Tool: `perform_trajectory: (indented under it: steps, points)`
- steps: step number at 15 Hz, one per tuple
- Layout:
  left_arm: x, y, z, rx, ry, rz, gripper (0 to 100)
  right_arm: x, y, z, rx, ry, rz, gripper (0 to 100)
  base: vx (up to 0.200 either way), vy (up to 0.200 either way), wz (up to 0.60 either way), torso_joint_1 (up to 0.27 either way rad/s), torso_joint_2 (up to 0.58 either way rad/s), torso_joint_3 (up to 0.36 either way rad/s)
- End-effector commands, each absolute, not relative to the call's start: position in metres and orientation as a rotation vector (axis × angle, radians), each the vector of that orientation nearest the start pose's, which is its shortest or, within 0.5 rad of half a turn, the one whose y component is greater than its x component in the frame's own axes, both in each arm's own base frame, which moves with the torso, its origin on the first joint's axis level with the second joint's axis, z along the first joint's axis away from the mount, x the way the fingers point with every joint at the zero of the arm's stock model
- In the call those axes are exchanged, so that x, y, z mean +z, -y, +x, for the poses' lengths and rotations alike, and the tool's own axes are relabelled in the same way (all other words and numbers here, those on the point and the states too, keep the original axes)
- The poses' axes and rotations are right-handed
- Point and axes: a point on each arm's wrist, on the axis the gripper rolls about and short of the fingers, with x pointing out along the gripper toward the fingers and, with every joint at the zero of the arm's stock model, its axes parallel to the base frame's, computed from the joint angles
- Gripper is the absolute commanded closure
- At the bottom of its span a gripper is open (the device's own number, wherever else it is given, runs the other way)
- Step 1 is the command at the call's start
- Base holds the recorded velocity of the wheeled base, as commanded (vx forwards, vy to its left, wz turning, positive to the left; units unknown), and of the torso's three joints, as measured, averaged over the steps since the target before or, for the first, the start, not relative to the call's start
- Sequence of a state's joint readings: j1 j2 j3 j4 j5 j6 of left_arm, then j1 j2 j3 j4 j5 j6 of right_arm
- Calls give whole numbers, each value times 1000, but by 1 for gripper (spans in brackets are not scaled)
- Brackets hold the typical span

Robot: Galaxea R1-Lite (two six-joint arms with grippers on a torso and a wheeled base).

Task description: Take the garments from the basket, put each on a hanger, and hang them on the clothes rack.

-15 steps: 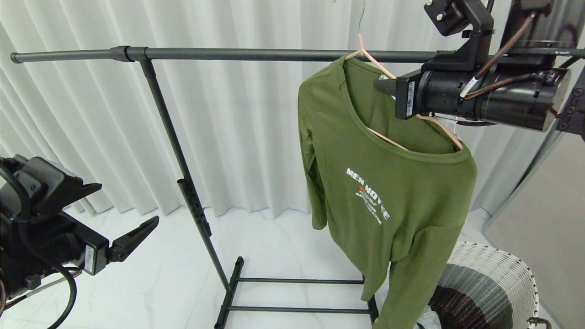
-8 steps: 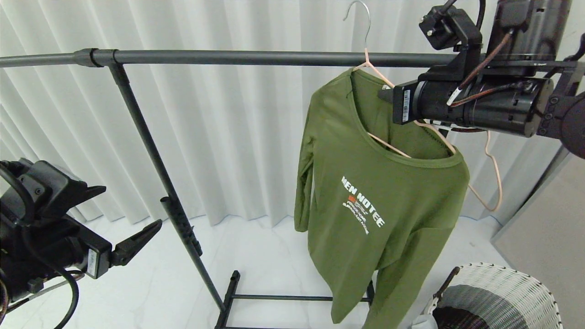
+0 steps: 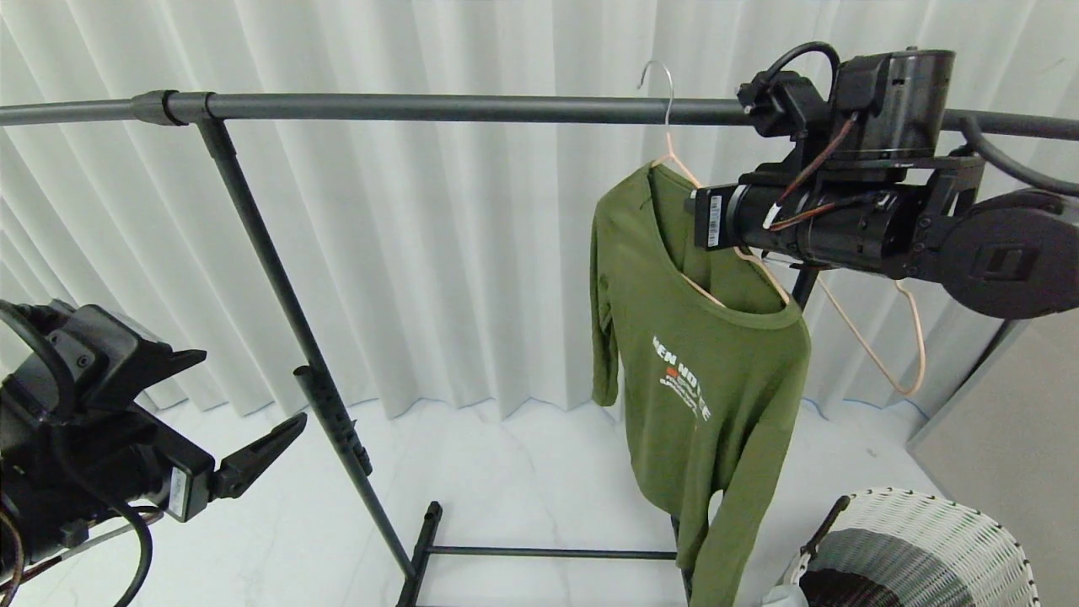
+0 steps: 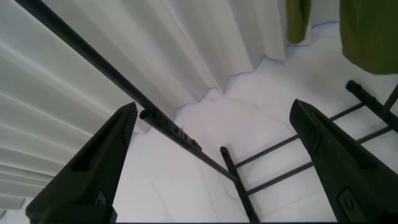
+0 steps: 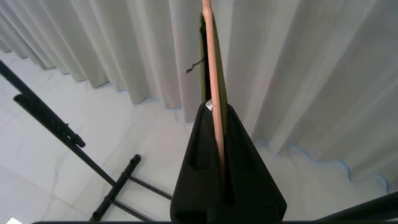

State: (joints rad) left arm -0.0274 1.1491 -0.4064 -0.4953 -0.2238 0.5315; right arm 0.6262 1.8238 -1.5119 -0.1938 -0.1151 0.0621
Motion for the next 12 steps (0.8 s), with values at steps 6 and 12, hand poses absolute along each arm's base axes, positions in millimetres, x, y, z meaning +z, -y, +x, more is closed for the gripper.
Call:
perform_trajectory:
  steps: [6,12]
  points:
    - [182,9,154,-314,-190,499,0,276,-222,310,492,-184,13,100,0,0,0,0,0,0]
    - [180,8,157,-303,-208,489,0,286,-219,297,454,-114,29,0,0,0,0,0,0,0]
